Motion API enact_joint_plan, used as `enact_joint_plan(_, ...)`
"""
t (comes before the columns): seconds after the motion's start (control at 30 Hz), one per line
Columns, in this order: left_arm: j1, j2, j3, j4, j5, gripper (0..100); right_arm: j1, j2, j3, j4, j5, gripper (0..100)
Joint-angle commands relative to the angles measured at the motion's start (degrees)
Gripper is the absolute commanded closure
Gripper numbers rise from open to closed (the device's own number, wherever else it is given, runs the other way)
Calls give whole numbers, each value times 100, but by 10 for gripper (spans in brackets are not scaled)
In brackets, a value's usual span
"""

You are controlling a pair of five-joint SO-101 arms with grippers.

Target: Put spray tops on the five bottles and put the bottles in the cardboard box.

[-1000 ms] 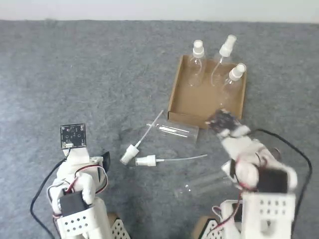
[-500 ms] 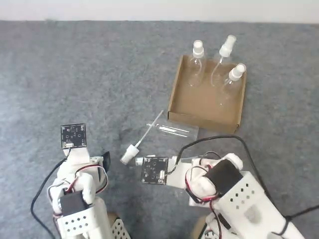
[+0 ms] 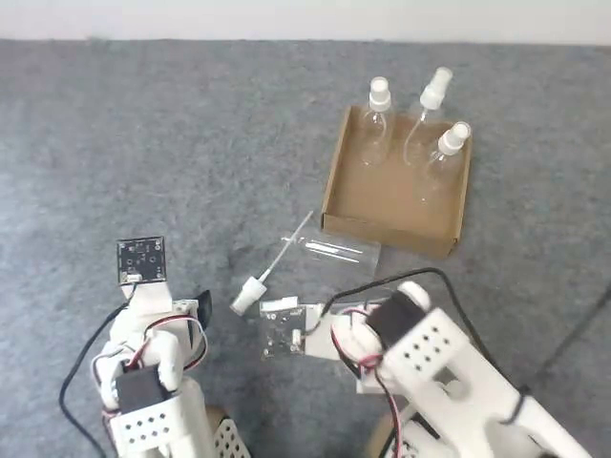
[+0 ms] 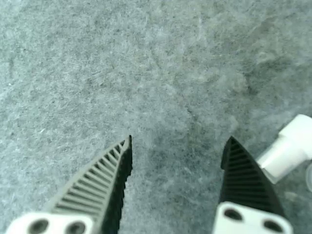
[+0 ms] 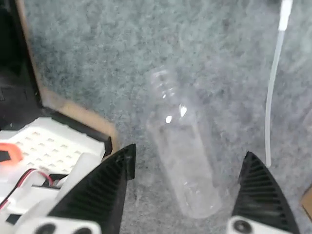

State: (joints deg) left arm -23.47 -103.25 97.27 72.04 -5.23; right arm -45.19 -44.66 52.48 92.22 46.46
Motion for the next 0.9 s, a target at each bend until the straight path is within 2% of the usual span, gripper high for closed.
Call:
enact_joint_plan(0.0,-26,-105,-75,26,53,731,-40,602,-9,-541,62,709)
enact_joint_plan(0.57,-26,-105,-75,26,53,731,-40,892,1371,-2387,70,712)
enact_joint_plan(0.73,-26,-105,-75,26,53,731,-31,892,1662,-2800,18,829)
enact_joint_plan(0.87,-26,-105,-75,26,53,731,-31,822,1670,-2932,-413,913)
